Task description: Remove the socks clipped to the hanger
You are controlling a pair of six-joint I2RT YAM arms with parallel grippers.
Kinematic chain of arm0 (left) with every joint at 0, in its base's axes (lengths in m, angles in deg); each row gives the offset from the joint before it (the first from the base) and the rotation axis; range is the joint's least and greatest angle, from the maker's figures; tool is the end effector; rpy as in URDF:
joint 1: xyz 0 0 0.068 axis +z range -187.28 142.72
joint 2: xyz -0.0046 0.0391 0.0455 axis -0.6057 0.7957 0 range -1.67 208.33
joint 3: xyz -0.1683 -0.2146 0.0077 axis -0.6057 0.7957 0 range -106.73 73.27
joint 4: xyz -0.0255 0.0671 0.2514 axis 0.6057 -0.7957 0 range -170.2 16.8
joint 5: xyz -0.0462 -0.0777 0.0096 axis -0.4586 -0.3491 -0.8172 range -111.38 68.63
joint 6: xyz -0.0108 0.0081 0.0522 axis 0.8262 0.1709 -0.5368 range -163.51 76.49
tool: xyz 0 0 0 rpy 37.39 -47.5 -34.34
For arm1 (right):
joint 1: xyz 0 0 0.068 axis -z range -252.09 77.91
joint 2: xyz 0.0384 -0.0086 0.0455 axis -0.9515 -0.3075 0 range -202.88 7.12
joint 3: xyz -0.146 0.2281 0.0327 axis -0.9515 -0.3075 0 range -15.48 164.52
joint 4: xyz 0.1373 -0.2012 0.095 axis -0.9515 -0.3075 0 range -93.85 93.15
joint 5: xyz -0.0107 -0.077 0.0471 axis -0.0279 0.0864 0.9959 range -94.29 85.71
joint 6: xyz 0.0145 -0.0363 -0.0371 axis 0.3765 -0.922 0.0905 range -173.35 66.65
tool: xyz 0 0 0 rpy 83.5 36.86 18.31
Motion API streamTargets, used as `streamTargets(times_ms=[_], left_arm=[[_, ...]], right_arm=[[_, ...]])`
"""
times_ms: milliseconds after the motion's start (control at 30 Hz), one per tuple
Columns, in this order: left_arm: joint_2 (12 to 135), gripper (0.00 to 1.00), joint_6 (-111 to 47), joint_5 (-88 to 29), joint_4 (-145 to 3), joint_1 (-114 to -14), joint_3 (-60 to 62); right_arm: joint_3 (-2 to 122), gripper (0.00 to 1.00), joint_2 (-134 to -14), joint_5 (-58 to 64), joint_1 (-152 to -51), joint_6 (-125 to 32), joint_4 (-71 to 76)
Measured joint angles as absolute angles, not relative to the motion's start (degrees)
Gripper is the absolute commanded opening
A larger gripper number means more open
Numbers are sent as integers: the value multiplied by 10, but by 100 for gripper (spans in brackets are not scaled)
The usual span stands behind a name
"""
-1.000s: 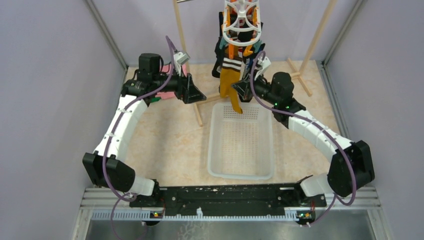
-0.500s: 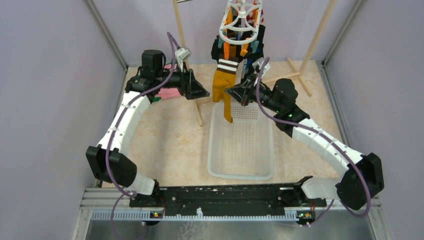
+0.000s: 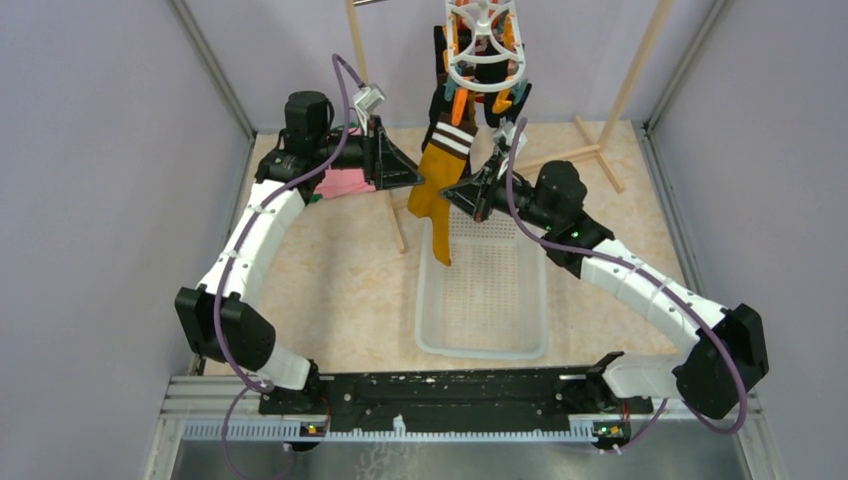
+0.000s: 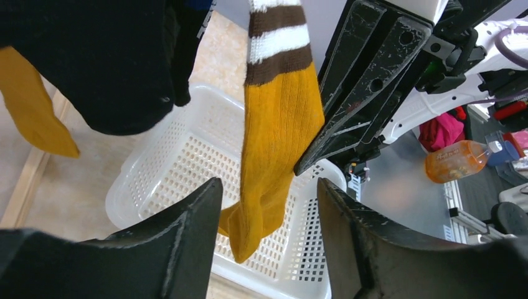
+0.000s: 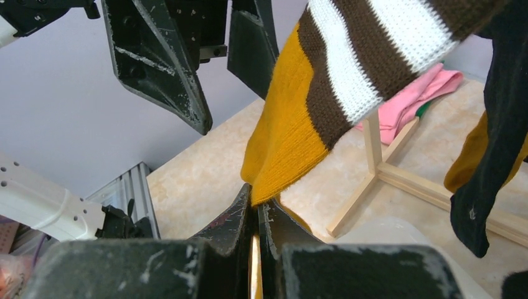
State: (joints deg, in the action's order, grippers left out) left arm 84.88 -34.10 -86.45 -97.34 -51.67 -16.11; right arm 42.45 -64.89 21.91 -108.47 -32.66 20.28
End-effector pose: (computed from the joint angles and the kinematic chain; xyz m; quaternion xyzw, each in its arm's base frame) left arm 0.3105 -0.1129 0.4167 0.3335 0.6822 -0.5326 0.3738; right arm 0.2293 0.1885 0.3689 -0.2544 0.6414 0.4747 0.5464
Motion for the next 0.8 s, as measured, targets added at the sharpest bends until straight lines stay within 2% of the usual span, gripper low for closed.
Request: streamTargets(times_ms=[267, 333, 367, 400, 467, 533, 600, 633, 800], left_arm=[[849, 66, -327, -871, -949, -530, -160], [849, 59, -327, -871, -944, -534, -153], [849, 50, -327, -870, -943, -536, -149], [849, 40, -327, -870, -942, -537, -144], [849, 18, -325, -869, -943, -540, -139], [851, 6, -324, -869, -942, -542, -138], [851, 2, -326, -868, -941, -543, -138], [851, 1, -327, -868, -941, -543, -138], [851, 0, -328, -864, -942, -543, -138]], right_arm=[[447, 0, -650, 220, -1087, -317, 183], [450, 0, -650, 224, -1087, -312, 182], [450, 0, -650, 226, -1087, -308, 181], [450, 3, -650, 228, -1087, -305, 181], [451, 15, -650, 228, -1087, -301, 179], [456, 35, -650, 228, -1087, -299, 169], [464, 54, -650, 222, -1087, -299, 156], [467, 58, -650, 215, -1088, -303, 151], [482, 64, -646, 179, -1078, -312, 127]])
